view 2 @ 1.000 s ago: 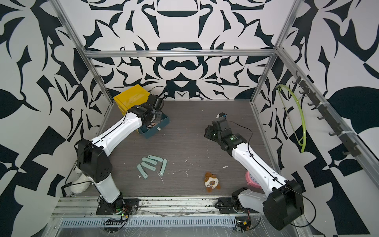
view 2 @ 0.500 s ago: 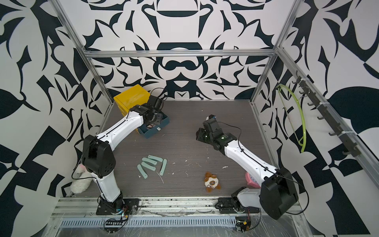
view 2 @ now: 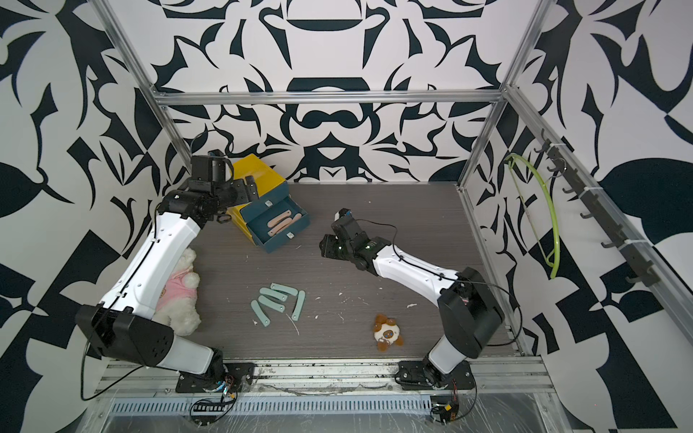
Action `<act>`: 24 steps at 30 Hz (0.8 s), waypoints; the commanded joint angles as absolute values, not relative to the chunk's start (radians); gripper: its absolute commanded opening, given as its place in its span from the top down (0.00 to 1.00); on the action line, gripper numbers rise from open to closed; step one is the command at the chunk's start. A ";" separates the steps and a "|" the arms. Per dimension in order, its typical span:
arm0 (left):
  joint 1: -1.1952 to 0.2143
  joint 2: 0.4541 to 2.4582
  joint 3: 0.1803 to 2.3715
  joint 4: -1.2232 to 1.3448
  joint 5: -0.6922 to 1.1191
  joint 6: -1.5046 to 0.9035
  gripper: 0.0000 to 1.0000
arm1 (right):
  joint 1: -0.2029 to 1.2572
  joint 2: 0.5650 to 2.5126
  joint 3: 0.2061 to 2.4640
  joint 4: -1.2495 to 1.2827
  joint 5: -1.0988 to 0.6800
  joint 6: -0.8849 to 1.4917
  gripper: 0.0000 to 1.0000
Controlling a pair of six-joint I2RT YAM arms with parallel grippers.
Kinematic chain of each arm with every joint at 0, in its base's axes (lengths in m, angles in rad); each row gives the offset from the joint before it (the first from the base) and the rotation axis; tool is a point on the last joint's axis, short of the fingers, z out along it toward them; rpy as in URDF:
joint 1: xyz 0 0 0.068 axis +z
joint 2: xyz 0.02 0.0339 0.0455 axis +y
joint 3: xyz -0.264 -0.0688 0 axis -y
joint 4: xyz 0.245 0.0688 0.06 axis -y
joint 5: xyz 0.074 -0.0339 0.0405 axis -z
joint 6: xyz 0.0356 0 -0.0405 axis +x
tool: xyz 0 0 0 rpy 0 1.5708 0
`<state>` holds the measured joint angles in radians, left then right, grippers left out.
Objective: Place the fruit knives into the drawer by color
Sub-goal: Place the fruit knife in the drawer, then close the drawer in the storage box.
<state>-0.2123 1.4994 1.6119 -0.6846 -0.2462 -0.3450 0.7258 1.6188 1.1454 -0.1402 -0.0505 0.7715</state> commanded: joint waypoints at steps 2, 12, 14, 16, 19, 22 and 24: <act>-0.155 1.581 1.619 -0.688 -0.256 -0.392 0.01 | 0.742 1.687 1.239 -0.037 -0.083 0.844 0.55; -0.136 1.672 1.622 -0.718 -0.258 -0.400 0.01 | 0.760 1.914 1.430 0.027 -0.109 0.950 0.58; -0.135 1.672 1.613 -0.716 -0.257 -0.398 0.01 | 0.762 1.963 1.477 0.031 -0.116 0.963 0.58; -0.135 1.670 1.603 -0.715 -0.257 -0.391 0.01 | 0.762 2.007 1.527 0.035 -0.118 0.974 0.58; -0.135 1.670 1.595 -0.715 -0.256 -0.383 0.01 | 0.762 2.068 1.601 0.034 -0.118 0.984 0.58; -0.134 1.670 1.591 -0.716 -0.245 -0.382 0.01 | 0.762 2.122 1.665 0.043 -0.121 1.001 0.58; -0.135 1.672 1.588 -0.716 -0.236 -0.385 0.01 | 0.760 2.155 1.698 0.072 -0.125 1.019 0.58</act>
